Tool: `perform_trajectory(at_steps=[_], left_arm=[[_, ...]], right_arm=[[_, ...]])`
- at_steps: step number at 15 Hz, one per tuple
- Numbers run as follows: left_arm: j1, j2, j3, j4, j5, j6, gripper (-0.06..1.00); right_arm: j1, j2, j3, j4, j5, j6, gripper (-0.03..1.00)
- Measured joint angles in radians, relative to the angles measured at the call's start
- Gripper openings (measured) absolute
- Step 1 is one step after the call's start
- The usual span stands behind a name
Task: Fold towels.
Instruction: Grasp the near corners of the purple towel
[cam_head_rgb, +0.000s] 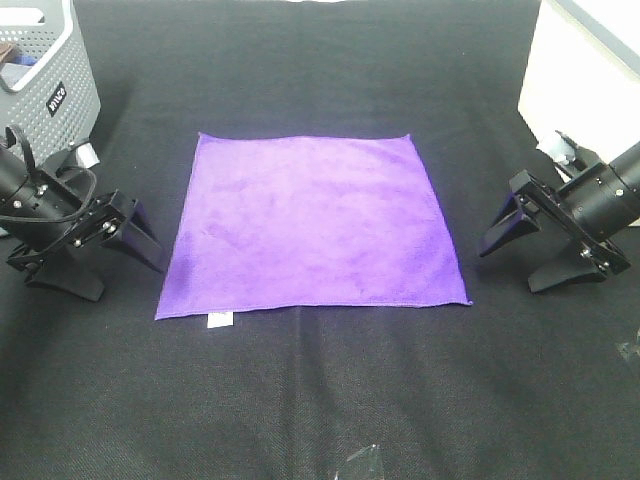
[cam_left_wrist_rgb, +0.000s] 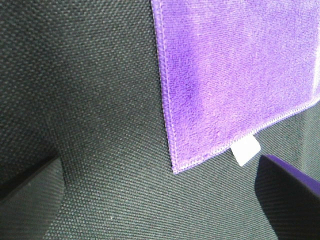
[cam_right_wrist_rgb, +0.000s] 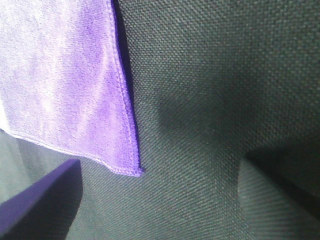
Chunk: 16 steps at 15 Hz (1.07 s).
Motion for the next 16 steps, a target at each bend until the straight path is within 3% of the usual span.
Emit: perform_trajectory(at_steps=[2, 7, 10, 14, 16], left_arm=[[-0.027, 0.000, 0.000, 0.001, -0.006, -0.001, 0.97], [-0.182, 0.000, -0.001, -0.011, -0.096, -0.092, 0.88], [-0.269, 0.009, -0.001, -0.068, -0.138, -0.099, 0.80], [-0.280, 0.014, 0.000, -0.106, -0.156, -0.103, 0.73], [-0.280, 0.018, 0.002, -0.117, -0.170, -0.105, 0.65]], right_arm=[[0.013, 0.001, 0.000, 0.013, 0.000, 0.000, 0.81], [0.210, 0.001, 0.000, 0.027, -0.069, 0.000, 0.79], [0.318, 0.008, -0.024, 0.031, -0.111, 0.001, 0.76], [0.366, 0.026, -0.054, 0.034, -0.118, 0.001, 0.75], [0.366, 0.026, -0.054, 0.026, -0.122, 0.001, 0.70]])
